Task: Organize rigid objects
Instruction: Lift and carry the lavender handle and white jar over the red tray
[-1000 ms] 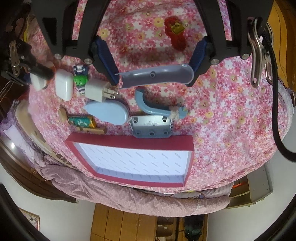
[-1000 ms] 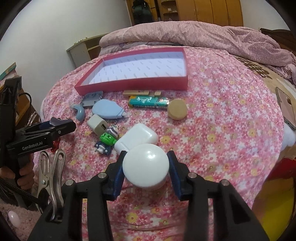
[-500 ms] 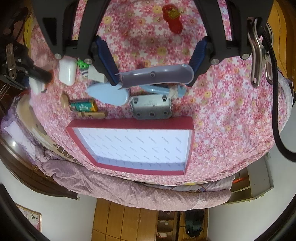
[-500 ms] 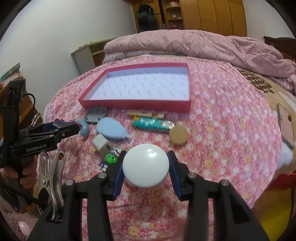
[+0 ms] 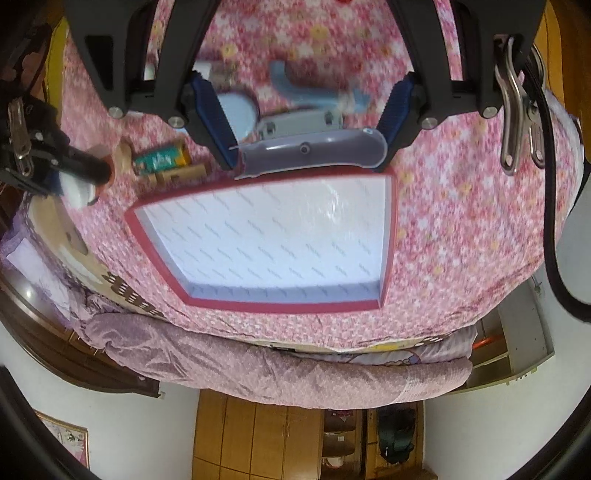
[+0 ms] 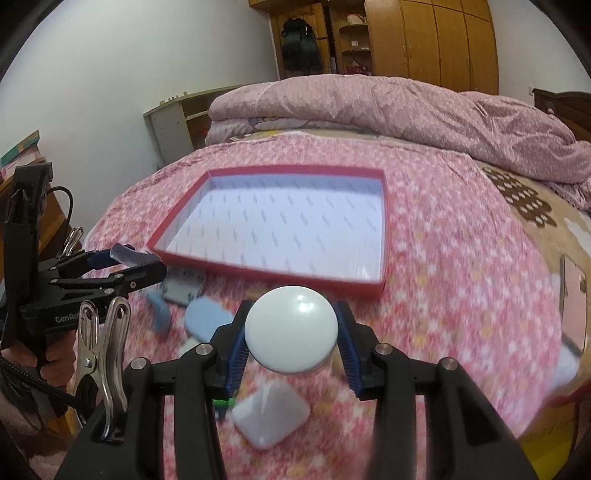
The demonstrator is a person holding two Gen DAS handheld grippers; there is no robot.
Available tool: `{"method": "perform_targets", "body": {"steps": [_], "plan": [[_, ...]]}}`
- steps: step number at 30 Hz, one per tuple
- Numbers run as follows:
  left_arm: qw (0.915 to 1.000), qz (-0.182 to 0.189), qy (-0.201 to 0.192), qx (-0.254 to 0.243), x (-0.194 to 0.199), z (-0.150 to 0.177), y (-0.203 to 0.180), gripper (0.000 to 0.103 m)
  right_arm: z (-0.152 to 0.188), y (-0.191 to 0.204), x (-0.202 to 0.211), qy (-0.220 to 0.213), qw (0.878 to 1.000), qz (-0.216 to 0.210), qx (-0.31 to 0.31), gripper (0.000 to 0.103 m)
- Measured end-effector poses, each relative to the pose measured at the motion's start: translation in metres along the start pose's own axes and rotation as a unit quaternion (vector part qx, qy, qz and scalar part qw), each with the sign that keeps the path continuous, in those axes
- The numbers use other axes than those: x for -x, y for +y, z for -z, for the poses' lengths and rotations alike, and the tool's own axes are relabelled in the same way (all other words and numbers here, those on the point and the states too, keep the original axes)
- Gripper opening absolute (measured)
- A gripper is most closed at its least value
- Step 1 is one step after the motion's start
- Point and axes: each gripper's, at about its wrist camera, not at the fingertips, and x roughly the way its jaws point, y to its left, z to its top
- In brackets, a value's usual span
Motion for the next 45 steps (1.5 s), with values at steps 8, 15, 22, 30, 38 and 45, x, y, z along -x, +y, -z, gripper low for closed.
{"method": "perform_targets", "body": {"steps": [8, 15, 22, 30, 38, 45], "plan": [[1.0, 0.005, 0.001, 0.003, -0.02, -0.039, 0.001, 0.076, -0.039, -0.008, -0.027, 0.003, 1.0, -0.01, -0.005, 0.044], [0.9999, 0.005, 0.009, 0.006, -0.052, -0.072, -0.002, 0.076, -0.068, -0.014, -0.059, 0.012, 1.0, -0.018, -0.002, 0.044], [0.9995, 0.003, 0.031, 0.01, -0.097, -0.097, -0.003, 0.076, -0.093, -0.031, -0.099, 0.026, 0.999, -0.021, -0.013, 0.044], [0.9987, -0.006, 0.049, 0.012, -0.136, -0.114, 0.003, 0.076, -0.114, -0.041, -0.135, 0.034, 0.999, -0.014, -0.02, 0.044], [0.9974, -0.01, 0.068, 0.023, -0.157, -0.119, 0.008, 0.076, -0.124, -0.046, -0.156, 0.037, 0.999, -0.002, -0.016, 0.044], [0.9962, -0.034, 0.08, -0.003, -0.162, -0.119, -0.001, 0.078, -0.124, -0.048, -0.165, 0.049, 0.999, 0.002, -0.02, 0.044]]}}
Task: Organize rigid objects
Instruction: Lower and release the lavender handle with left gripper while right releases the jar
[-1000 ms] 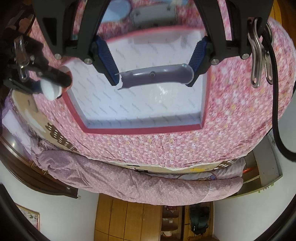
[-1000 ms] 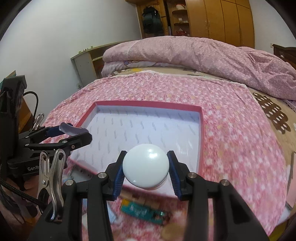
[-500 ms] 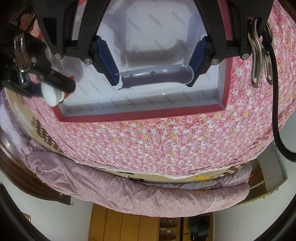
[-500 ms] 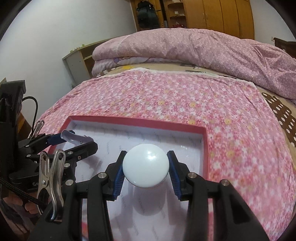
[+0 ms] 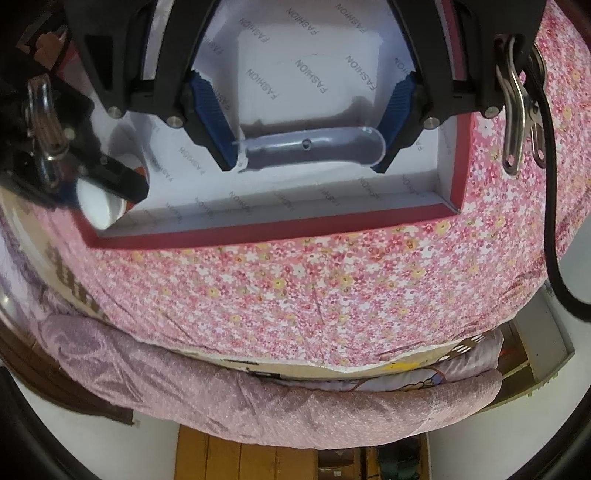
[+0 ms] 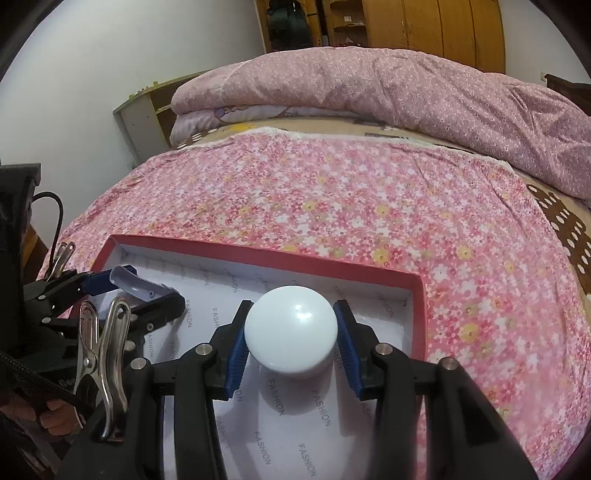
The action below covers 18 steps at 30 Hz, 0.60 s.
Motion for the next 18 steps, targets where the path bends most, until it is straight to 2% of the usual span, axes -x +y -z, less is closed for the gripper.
{"method": "perform_targets", "body": {"steps": [5, 7, 12, 18], "plan": [[0.9999, 0.005, -0.002, 0.01, 0.002, 0.001, 0.0, 0.078, 0.0, 0.002, 0.002, 0.001, 1.0, 0.003, 0.008, 0.045], [0.9998, 0.009, -0.009, 0.014, 0.006, 0.001, 0.002, 0.078, -0.001, 0.003, 0.006, -0.006, 1.0, 0.007, 0.008, 0.053], [0.9997, 0.011, -0.018, 0.015, 0.019, 0.0, 0.001, 0.079, -0.002, 0.007, 0.027, -0.034, 0.999, 0.008, 0.014, 0.06], [0.9995, 0.006, -0.029, 0.008, 0.035, 0.006, -0.003, 0.08, 0.004, 0.009, 0.045, -0.042, 0.999, 0.002, 0.006, 0.061]]}}
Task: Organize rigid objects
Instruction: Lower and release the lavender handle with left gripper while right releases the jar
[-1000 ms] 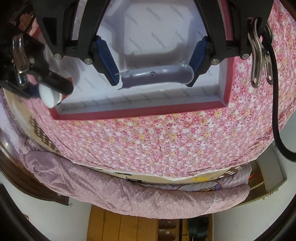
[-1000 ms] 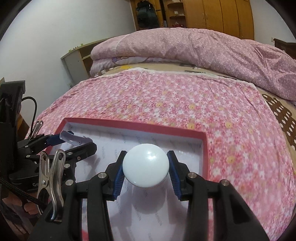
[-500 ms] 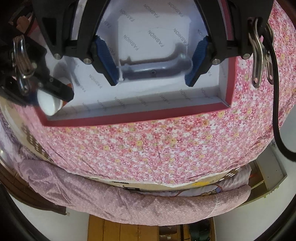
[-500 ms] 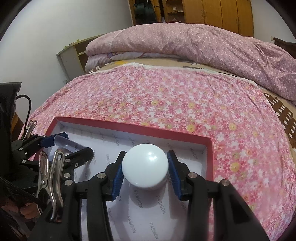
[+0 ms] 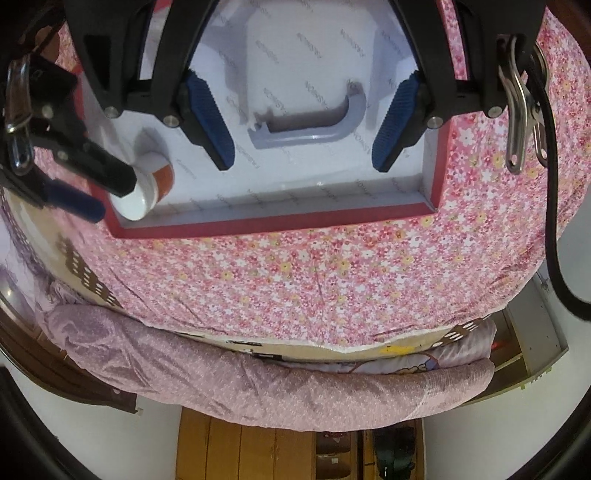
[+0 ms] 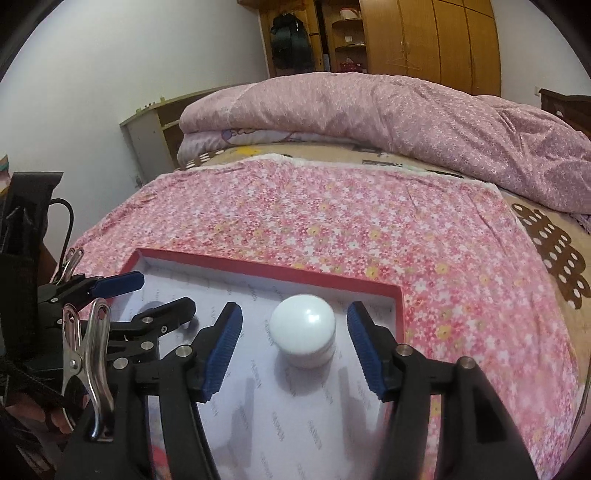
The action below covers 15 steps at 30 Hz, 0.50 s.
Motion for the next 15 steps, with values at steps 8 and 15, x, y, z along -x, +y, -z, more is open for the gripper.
{"method": "perform_targets", "body": {"steps": [8, 15], "plan": [[0.9999, 0.01, -0.006, -0.003, 0.025, 0.018, -0.001, 0.08, 0.016, 0.004, 0.028, -0.007, 1.0, -0.002, -0.005, 0.061], [0.9997, 0.021, -0.008, -0.005, 0.047, 0.04, -0.002, 0.08, 0.038, 0.013, 0.05, -0.002, 1.0, -0.009, -0.012, 0.061]]}}
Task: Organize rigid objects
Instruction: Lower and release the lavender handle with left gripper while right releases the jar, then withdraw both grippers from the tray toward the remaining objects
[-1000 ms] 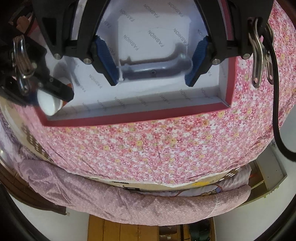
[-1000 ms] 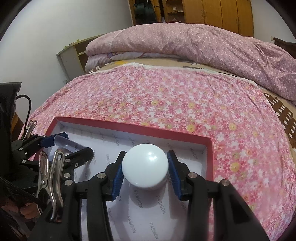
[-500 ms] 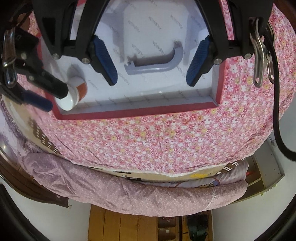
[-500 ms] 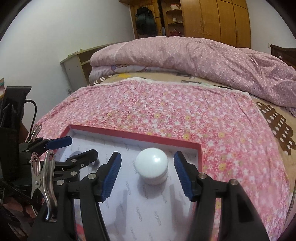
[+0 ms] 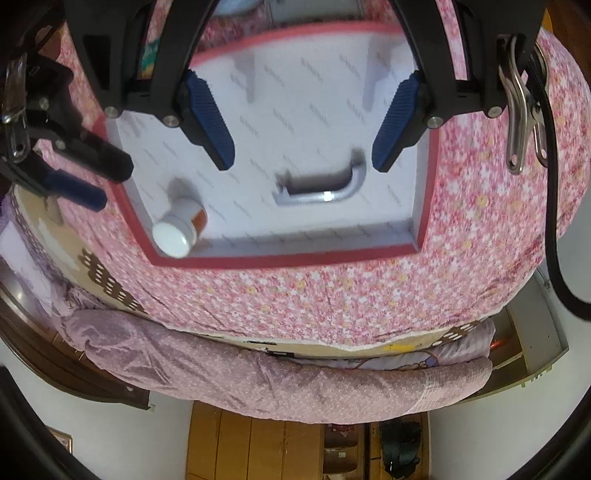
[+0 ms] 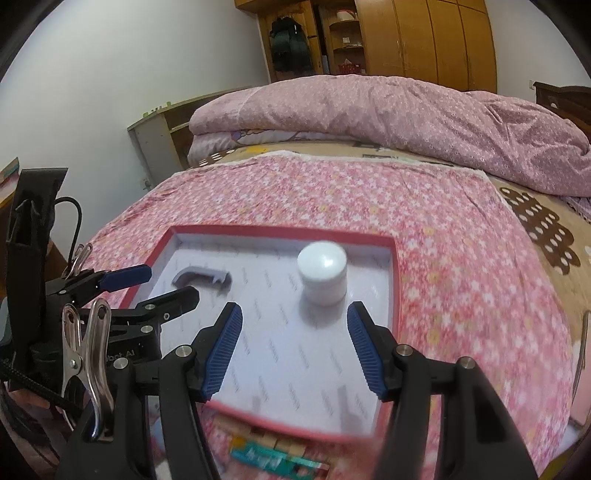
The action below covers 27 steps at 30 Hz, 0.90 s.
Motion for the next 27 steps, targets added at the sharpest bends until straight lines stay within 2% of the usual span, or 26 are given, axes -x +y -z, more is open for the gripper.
{"method": "perform_targets", "body": {"steps": [15, 27], "plan": [[1.0, -0.005, 0.001, 0.008, 0.041, 0.06, 0.009, 0.08, 0.052, 0.015, 0.04, 0.013, 1.0, -0.016, -0.017, 0.061], [0.9999, -0.014, 0.0, 0.001, 0.063, 0.103, 0.025, 0.08, 0.098, 0.021, 0.054, 0.044, 0.999, -0.007, -0.016, 0.061]]}}
